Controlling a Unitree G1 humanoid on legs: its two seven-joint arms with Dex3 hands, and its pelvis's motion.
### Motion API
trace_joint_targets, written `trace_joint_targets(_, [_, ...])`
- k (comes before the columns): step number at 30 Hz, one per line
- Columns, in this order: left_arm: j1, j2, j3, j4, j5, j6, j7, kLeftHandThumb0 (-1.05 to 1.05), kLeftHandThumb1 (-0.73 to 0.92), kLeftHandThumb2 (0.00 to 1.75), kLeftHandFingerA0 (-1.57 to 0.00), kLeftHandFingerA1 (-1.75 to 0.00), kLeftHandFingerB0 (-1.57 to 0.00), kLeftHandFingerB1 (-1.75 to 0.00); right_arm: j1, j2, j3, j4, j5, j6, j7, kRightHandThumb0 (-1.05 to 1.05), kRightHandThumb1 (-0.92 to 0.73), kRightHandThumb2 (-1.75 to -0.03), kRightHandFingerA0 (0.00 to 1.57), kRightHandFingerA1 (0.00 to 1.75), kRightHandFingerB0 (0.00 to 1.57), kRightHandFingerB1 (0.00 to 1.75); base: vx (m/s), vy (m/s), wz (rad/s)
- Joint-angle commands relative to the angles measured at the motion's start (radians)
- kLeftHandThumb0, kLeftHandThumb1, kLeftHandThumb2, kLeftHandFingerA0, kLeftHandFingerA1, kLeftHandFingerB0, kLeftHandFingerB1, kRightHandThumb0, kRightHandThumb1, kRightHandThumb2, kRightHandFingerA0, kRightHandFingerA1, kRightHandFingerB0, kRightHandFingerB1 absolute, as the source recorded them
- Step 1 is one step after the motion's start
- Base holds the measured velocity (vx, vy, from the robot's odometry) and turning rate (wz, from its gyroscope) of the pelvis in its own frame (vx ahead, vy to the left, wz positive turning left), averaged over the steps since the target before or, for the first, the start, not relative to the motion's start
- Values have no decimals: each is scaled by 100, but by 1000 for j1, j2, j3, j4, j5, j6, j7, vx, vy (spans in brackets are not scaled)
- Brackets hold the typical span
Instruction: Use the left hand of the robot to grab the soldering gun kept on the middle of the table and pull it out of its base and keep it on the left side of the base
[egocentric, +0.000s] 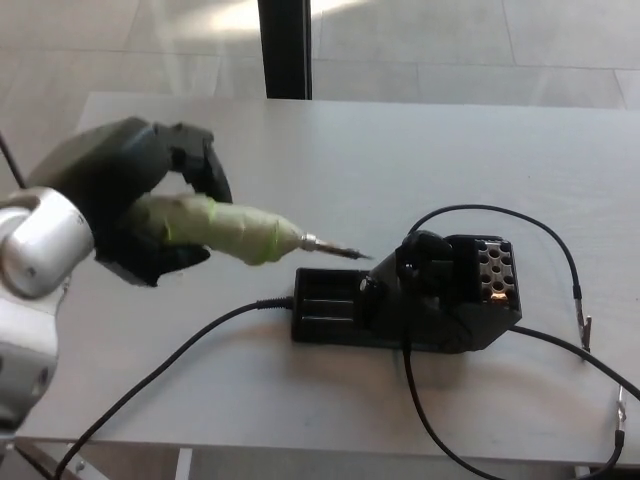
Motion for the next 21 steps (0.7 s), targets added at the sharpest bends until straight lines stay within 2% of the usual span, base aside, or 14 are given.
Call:
trace_joint_targets(1, [46,-66,-23,269,26,-59,194,-19,67,92,-84,-153,-77,-112,6,-5,-5,-4,8,-10,0,-105,-92,-95,157,123,151,87,0,0,0])
trace_joint_targets(2, [45,-77,-28,343,30,-114,249,-22,70,88,-81,-155,-75,-107,8,-6,-2,-6,5,-12,2,-105,-92,-96,157,123,152,87,0,0,0])
trace_joint_targets(3, [36,-83,-34,383,38,-122,273,-24,71,78,-73,-138,-69,-89,13,-3,-4,-8,7,-14,-1,-105,-92,-97,157,124,151,87,0,0,0])
trace_joint_targets(6, [16,-123,0,465,19,-150,360,-22,73,84,-70,-129,-70,-91,9,-2,-4,-7,8,-14,0,-105,-92,-99,157,117,153,92,0,0,0])
trace_joint_targets(10, [-24,-152,50,554,-21,-200,424,-27,77,91,-87,-138,-70,-95,6,1,-4,-1,8,-16,5,-105,-92,-98,157,123,149,87,0,0,0])
trace_joint_targets(11, [-37,-164,66,569,-35,-188,428,-30,81,85,-86,-137,-65,-94,6,-2,-1,-3,5,-17,8,-105,-73,-125,157,126,145,100,0,0,0])
trace_joint_targets(13, [-60,-167,63,580,-15,-141,425,-38,85,64,-84,-108,-49,-62,6,-5,7,-3,-4,-13,3,-105,-74,-129,157,128,144,98,0,0,0])
trace_joint_targets(15, [-66,-162,51,556,1,-110,393,-41,75,61,-82,-99,-47,-56,7,-6,2,1,1,-14,10,-105,-71,-124,157,123,145,98,0,0,0])
trace_joint_targets(16, [-66,-160,50,553,1,-114,389,-41,72,60,-80,-100,-48,-55,7,-5,-2,2,7,-16,16,-105,-92,-95,157,120,152,85,0,0,0])
trace_joint_targets(17, [-64,-158,49,551,1,-119,387,-41,72,60,-80,-100,-48,-55,8,-4,-7,2,13,-18,23,-105,-92,-95,157,120,152,85,0,0,0])
trace_joint_targets(18, [-65,-148,38,548,8,-120,369,-43,70,61,-65,-90,-47,-53,8,-3,-7,3,12,-20,21,-105,-92,-95,157,120,153,85,0,0,0])
trace_joint_targets(19, [-72,-129,15,546,21,-118,337,-45,71,62,-54,-77,-46,-49,2,-3,-13,4,18,-15,26,-105,-69,-126,157,124,145,99,0,0,0])
trace_joint_targets(20, [-68,-112,1,544,23,-140,322,-46,70,60,-40,-62,-44,-47,3,-3,-12,4,16,-17,26,-105,-70,-128,157,126,146,99,0,0,0])
trace_joint_targets(21, [-67,-97,-14,537,33,-145,310,-49,70,60,-33,-53,-42,-44,4,-2,-14,4,18,-20,27,-105,-92,-93,157,121,154,84,0,0,0])
